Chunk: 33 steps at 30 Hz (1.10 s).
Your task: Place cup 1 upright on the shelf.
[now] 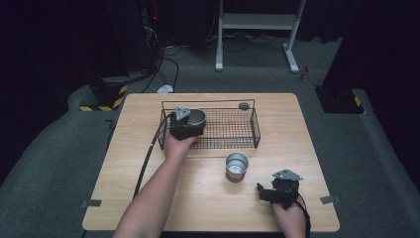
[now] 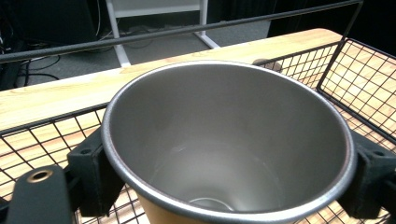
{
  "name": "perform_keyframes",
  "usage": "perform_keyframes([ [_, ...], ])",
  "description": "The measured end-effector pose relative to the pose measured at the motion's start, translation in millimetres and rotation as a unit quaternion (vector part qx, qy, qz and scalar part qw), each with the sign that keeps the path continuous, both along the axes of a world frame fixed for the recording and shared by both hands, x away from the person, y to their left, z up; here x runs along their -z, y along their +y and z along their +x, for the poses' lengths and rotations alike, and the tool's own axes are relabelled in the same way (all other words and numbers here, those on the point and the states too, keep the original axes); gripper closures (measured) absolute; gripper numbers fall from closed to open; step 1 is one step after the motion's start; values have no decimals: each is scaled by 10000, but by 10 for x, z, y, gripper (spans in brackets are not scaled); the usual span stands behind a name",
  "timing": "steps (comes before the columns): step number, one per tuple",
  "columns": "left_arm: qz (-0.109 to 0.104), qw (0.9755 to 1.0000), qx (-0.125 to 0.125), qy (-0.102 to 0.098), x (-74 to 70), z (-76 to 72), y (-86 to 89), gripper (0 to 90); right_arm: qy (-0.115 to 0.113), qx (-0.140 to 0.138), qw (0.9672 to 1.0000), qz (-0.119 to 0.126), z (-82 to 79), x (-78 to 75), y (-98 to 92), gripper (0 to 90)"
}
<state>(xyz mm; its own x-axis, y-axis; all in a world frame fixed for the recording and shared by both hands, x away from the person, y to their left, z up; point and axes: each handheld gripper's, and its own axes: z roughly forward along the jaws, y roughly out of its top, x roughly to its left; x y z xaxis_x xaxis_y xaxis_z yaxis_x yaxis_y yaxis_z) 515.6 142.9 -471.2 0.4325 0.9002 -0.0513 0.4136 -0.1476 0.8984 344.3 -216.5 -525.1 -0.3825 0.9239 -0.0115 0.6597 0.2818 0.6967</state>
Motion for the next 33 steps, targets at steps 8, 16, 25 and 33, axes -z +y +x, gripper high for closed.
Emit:
perform_keyframes([
  [8, 11, 10000, -56, 50, 15, 12, -1, 132, -9, -11, 10000, -9, 1, 1, -2, 77],
  [16, -23, 9999, -71, 81, 24, 19, 10, 132, -7, -10, 10000, -8, 0, 1, -2, 77],
  [25, -46, 9999, -131, 94, 25, 27, 27, 131, 7, -12, 10000, 11, -6, 0, 2, 76],
  [33, 1, 9998, -139, 128, 25, 29, 51, 130, 16, -11, 10000, 7, -7, -1, 1, 76],
])
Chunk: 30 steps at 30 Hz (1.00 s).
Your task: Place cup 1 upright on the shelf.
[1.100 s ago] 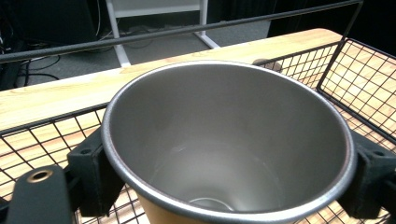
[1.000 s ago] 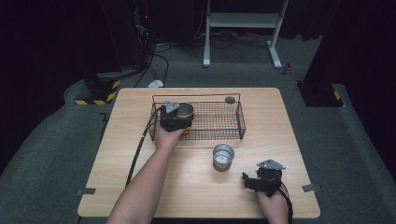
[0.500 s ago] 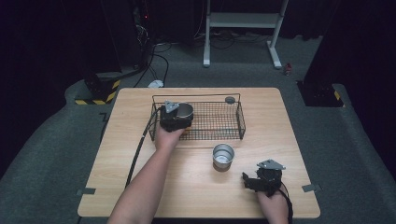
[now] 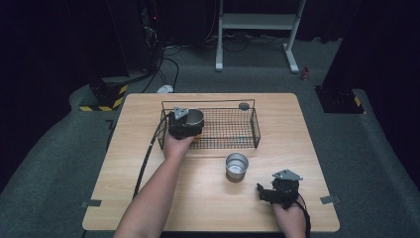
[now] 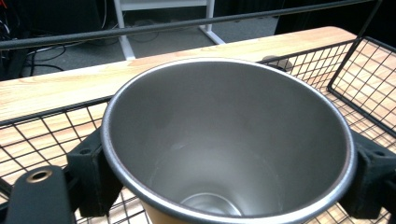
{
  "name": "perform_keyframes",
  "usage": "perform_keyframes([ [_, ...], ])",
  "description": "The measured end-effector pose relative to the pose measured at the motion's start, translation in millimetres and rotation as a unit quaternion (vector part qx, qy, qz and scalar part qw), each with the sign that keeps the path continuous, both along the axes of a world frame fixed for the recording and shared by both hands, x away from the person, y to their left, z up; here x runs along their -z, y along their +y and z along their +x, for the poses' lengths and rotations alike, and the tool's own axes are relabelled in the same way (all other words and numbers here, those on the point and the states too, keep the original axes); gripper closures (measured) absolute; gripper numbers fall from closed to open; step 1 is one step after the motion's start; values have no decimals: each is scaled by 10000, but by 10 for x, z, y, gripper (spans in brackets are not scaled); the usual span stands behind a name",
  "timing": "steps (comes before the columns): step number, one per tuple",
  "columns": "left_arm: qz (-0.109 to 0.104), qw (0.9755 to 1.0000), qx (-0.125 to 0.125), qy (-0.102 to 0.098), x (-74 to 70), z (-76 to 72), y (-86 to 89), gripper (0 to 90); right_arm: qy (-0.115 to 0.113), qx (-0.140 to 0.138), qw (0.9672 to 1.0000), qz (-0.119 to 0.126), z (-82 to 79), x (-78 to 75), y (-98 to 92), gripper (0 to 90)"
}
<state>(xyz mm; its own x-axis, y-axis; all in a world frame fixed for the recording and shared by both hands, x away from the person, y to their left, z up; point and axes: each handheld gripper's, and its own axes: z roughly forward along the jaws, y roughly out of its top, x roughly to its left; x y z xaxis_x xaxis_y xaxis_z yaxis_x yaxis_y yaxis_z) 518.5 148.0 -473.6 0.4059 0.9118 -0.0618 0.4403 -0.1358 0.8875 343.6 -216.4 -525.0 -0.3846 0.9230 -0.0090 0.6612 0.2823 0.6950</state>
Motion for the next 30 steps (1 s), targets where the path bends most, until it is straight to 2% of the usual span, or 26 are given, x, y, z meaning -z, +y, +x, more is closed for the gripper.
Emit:
perform_keyframes([
  [6, 35, 10000, -11, 74, 0, -3, 35, 132, -10, 8, 10000, 14, 0, 2, 2, 77],
  [9, -16, 10000, -24, 69, 11, -9, 38, 132, -10, 9, 10000, 13, 0, 1, 3, 76],
  [15, 33, 10000, -21, 86, 9, -17, 50, 130, -10, 8, 10000, 12, 0, 2, 3, 77],
  [21, 178, 9998, -40, 71, 10, -24, 48, 126, 7, 8, 10000, 14, -4, 0, 4, 77],
  [23, 155, 9998, -39, 126, 4, -23, 52, 126, 1, 8, 10000, 19, -4, 1, 4, 77],
  [26, 226, 9995, -76, 205, -18, -20, 45, 56, -1, 8, 10000, 19, -4, 1, 4, 77],
  [28, 376, 9991, -74, 153, -36, -25, 43, 35, -1, 8, 10000, 18, -4, 1, 4, 77],
  [30, 295, 9993, 0, 250, -43, -26, 53, 0, 0, 8, 10000, 19, -4, 1, 4, 77],
])
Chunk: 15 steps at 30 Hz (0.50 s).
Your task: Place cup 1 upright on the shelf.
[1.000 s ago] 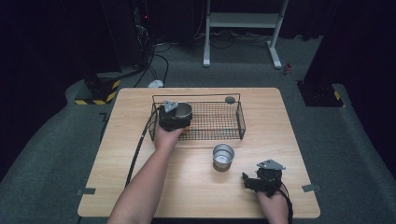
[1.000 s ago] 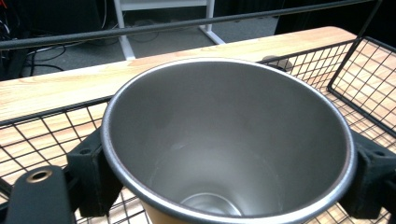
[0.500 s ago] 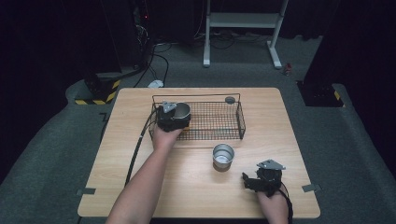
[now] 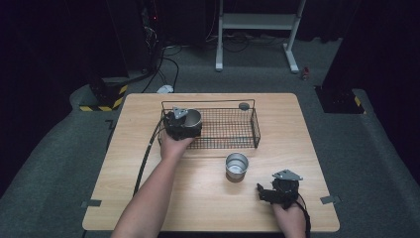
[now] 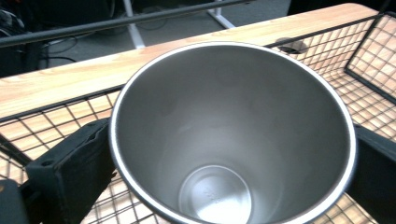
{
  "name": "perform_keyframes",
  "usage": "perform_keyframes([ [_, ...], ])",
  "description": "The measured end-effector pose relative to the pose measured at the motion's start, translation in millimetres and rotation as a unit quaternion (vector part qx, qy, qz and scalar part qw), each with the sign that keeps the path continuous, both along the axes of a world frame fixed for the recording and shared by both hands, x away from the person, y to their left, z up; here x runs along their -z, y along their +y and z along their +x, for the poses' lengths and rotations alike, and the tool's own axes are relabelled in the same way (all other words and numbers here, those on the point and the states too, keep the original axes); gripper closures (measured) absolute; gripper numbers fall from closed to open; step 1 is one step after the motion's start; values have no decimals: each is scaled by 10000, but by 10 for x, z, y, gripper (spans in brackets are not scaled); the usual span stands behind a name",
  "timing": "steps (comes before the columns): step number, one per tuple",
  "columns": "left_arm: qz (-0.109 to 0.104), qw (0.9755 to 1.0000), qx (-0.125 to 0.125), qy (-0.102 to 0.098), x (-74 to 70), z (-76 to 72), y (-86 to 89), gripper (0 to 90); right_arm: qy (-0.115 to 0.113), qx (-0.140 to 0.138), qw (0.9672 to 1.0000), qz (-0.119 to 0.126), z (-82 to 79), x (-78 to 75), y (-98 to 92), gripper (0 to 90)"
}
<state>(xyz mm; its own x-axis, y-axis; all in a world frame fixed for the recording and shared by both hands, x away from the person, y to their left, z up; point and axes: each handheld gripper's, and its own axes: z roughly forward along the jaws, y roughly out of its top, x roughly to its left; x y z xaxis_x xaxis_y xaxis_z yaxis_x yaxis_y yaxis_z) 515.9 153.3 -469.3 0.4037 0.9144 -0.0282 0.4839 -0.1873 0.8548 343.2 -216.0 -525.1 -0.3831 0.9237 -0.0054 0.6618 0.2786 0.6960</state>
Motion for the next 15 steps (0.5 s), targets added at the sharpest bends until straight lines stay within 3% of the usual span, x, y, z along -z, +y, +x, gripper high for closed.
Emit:
perform_keyframes([
  [3, 132, 9998, -42, 125, -13, 3, 4, 0, -1, 0, 10000, 0, 0, 0, 0, 77],
  [9, -53, 9993, 45, 380, -51, -5, 66, 4, 0, -9, 10000, -12, 0, 0, -2, 77],
  [11, 30, 9993, 63, 374, -70, -18, 81, 3, 0, -8, 10000, -10, 0, 0, -1, 77],
  [15, -22, 9991, 130, 408, -109, -46, 107, 3, 0, 0, 10000, 0, 0, 0, 0, 77],
])
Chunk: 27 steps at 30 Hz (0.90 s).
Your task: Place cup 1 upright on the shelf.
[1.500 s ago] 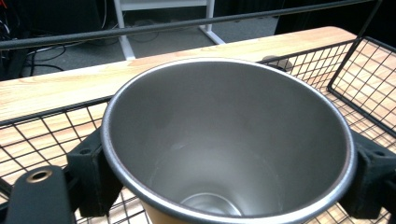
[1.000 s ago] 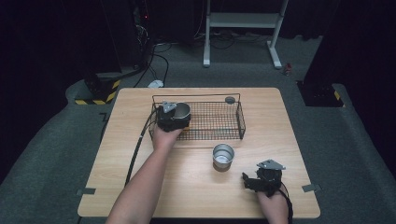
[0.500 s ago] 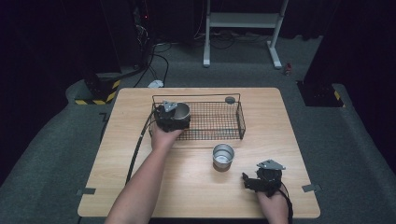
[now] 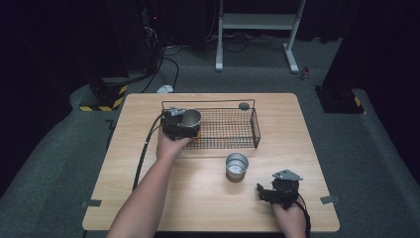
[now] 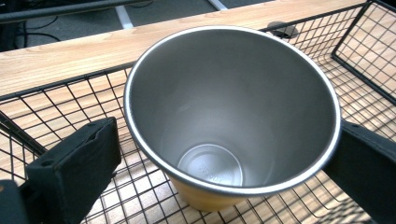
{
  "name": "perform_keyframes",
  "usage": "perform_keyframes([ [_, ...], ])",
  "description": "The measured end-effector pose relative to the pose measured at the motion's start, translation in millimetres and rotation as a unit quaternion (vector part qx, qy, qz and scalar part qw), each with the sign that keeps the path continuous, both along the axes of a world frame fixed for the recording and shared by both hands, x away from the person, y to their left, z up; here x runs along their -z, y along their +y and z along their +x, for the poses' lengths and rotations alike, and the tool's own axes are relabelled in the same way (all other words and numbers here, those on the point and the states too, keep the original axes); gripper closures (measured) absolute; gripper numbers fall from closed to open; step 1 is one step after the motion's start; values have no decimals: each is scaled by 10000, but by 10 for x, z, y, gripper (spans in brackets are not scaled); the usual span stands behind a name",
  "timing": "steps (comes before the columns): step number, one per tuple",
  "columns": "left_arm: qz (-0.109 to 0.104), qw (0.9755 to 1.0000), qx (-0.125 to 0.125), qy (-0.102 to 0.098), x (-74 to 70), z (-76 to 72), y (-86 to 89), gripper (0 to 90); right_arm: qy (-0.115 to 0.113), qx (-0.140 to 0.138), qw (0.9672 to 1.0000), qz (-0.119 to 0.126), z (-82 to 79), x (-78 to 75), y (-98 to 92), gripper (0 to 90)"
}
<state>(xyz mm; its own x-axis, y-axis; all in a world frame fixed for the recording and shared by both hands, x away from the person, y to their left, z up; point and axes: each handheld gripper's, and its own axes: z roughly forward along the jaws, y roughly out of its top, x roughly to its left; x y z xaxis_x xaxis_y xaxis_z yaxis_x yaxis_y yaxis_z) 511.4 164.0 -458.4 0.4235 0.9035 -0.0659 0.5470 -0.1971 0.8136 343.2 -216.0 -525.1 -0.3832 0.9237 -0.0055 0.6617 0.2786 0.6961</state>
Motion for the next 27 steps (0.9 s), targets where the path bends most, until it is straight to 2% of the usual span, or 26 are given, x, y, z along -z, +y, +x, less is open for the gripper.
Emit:
perform_keyframes([
  [3, -190, 9998, 22, 61, -29, -25, 39, 4, 0, 0, 10000, 0, 0, 0, 0, 77],
  [5, -93, 9999, 77, 25, -51, -55, 52, 4, 0, -1, 10000, -3, 0, 0, 0, 77],
  [8, -120, 9998, 124, 26, -74, -91, 70, 4, 0, -9, 10000, -10, 0, 0, -2, 77],
  [12, -52, 9999, 118, -15, -99, -134, 105, 4, 0, 0, 10000, -1, 0, 0, 0, 77],
  [17, -186, 9998, 66, -44, -125, -206, 164, 4, 0, 0, 10000, 0, 0, 0, 0, 77],
  [21, -94, 9998, 115, -118, -171, -311, 195, 4, 0, -2, 10000, -2, -1, 0, 0, 77],
  [27, -130, 9998, 155, -83, -218, -449, 268, 5, -1, -2, 10000, -3, -1, 0, 0, 77],
])
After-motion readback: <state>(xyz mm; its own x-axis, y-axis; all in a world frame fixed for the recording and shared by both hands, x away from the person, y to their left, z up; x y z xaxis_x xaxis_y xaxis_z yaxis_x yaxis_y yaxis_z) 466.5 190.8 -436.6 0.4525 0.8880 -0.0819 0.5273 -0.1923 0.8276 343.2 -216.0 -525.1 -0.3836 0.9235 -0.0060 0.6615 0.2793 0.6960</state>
